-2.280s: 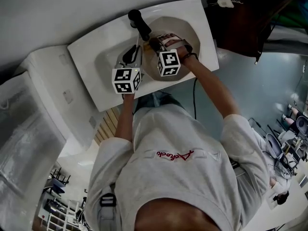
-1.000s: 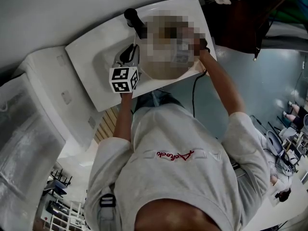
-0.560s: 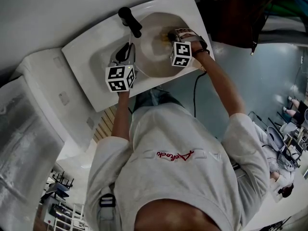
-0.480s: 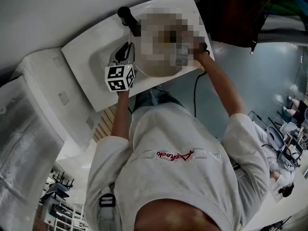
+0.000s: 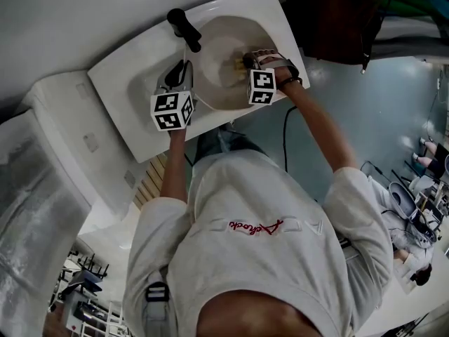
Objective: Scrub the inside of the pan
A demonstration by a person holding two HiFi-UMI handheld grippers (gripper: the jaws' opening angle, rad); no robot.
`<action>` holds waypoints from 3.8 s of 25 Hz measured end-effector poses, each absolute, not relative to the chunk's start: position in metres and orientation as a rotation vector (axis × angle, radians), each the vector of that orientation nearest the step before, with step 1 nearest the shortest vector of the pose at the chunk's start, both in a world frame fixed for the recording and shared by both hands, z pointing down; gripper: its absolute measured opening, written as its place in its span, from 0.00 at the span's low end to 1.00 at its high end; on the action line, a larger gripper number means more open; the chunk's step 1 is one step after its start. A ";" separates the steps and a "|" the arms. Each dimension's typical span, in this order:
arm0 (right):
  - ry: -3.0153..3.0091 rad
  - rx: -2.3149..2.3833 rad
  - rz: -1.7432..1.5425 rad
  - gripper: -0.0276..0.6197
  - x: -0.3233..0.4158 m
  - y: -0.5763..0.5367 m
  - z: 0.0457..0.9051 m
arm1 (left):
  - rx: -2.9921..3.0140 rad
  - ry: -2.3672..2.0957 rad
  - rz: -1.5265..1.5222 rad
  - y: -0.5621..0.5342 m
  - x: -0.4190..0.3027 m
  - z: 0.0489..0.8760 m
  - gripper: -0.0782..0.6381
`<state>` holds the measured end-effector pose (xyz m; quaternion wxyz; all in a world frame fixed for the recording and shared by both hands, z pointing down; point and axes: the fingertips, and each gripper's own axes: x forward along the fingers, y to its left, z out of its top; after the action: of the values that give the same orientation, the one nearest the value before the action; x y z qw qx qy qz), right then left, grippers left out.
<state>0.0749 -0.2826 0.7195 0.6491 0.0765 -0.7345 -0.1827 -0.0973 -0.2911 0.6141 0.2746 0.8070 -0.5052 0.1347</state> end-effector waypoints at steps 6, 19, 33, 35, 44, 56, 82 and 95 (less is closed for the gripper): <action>-1.671 0.126 -0.422 0.08 0.071 -0.262 0.722 | 2.170 -1.370 0.357 -0.292 -0.097 0.614 0.18; -1.710 0.020 -0.442 0.08 0.038 -0.221 0.723 | 2.162 -1.382 0.361 -0.293 -0.097 0.616 0.18; -1.788 0.021 -0.448 0.08 -0.011 -0.217 0.716 | 2.157 -1.385 0.367 -0.293 -0.097 0.616 0.18; -1.798 0.027 -0.450 0.08 -0.019 -0.221 0.714 | 2.155 -1.385 0.369 -0.293 -0.097 0.616 0.18; -1.824 0.057 -0.466 0.08 -0.040 -0.243 0.708 | 2.151 -1.384 0.365 -0.293 -0.097 0.617 0.18; -1.837 0.114 -0.458 0.08 -0.050 -0.277 0.703 | 2.152 -1.374 0.359 -0.293 -0.096 0.617 0.18; -1.735 0.331 -0.337 0.08 0.019 -0.336 0.708 | 2.174 -1.335 0.357 -0.293 -0.096 0.618 0.18; -1.674 0.322 -0.310 0.08 0.055 -0.315 0.716 | 2.176 -1.347 0.352 -0.293 -0.096 0.617 0.18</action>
<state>0.0546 -0.3146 0.7163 0.6475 0.1415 -0.7363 -0.1362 -0.0962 -0.2933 0.6175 0.2756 0.8097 -0.5013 0.1310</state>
